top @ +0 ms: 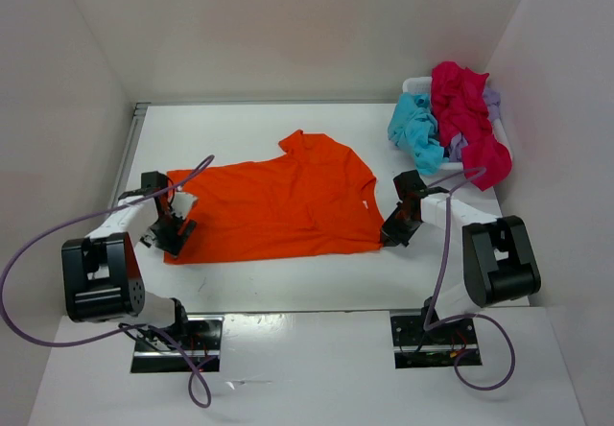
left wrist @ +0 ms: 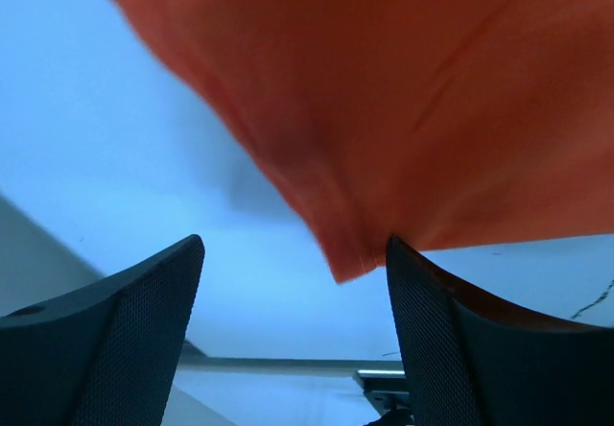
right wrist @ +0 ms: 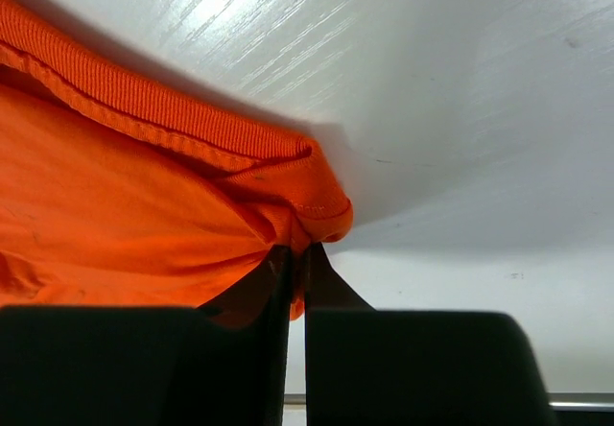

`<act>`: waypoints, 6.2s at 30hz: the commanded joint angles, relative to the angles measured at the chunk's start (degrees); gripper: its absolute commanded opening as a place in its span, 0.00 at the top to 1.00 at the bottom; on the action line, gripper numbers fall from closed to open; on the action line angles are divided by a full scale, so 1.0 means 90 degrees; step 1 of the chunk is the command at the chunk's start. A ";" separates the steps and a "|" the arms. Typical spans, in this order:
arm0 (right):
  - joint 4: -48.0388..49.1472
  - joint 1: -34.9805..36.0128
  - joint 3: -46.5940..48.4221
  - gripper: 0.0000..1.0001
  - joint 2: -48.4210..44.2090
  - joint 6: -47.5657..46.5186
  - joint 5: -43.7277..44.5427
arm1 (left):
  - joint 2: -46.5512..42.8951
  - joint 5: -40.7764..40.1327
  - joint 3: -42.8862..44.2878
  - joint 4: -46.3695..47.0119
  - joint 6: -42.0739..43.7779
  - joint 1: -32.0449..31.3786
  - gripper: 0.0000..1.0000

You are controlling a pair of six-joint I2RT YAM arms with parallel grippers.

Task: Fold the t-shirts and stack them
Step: Grap the side of the flattened tshirt furthest away from the robot with both arms, then fold the other side of the tshirt into a rectangle

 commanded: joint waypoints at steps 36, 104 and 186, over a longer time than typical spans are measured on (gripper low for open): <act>-0.3060 0.3367 -0.0101 0.10 -0.3148 0.3625 0.1057 | -0.0334 -0.0316 0.0635 -0.2294 0.1250 0.0721 0.55; -0.2047 0.1736 0.9365 1.00 0.5662 -0.3162 0.0980 | 0.3036 0.1744 0.3166 0.1787 -0.0821 0.0672 1.00; -0.1187 0.2028 0.7318 1.00 0.3825 -0.3231 0.0628 | 0.1161 0.1315 0.2063 0.1963 0.1013 0.0340 1.00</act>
